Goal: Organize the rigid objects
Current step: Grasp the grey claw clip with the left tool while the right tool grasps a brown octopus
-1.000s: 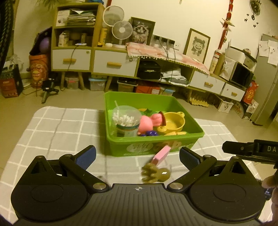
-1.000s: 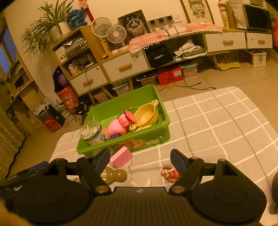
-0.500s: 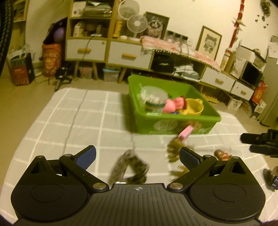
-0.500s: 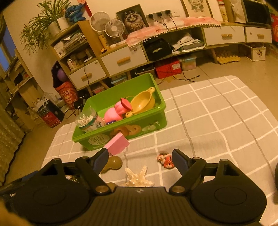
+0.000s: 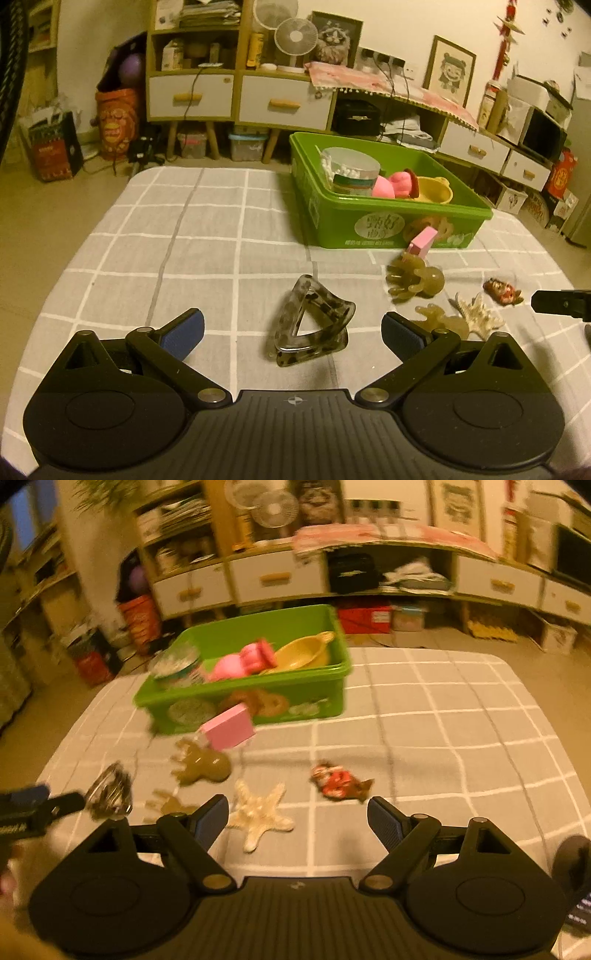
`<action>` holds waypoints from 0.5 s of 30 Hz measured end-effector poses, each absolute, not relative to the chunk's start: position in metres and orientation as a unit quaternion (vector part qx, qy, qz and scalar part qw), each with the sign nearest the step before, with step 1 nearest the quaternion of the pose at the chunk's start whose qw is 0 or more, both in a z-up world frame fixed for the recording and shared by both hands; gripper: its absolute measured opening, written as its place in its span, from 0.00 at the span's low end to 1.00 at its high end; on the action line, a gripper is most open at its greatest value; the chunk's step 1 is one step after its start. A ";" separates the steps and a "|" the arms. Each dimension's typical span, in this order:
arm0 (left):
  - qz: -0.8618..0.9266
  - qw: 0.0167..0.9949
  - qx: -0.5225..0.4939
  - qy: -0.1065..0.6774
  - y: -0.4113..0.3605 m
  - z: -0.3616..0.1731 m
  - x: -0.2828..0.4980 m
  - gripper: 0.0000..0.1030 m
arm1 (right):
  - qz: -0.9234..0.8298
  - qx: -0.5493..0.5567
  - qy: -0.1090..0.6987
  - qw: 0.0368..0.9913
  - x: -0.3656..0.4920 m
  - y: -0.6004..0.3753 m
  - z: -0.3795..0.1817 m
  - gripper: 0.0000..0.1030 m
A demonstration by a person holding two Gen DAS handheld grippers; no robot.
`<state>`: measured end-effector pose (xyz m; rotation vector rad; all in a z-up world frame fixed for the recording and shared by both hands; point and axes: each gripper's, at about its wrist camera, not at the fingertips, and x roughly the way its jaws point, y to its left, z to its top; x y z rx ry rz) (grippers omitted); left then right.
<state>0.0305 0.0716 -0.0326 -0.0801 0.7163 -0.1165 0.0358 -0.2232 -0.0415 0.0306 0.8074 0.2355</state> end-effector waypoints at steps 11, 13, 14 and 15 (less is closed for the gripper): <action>-0.070 0.938 -0.018 0.340 0.065 -0.054 0.030 0.98 | 0.220 -0.005 0.394 0.892 0.019 -0.192 -0.065 0.68; -0.074 0.937 -0.016 0.340 0.064 -0.057 0.031 0.98 | 0.242 0.010 0.401 0.884 0.018 -0.188 -0.067 0.68; -0.076 0.937 -0.017 0.341 0.064 -0.057 0.032 0.98 | 0.249 0.017 0.403 0.881 0.017 -0.185 -0.068 0.68; -0.077 0.937 -0.018 0.341 0.064 -0.059 0.033 0.97 | 0.259 0.025 0.404 0.877 0.016 -0.183 -0.069 0.67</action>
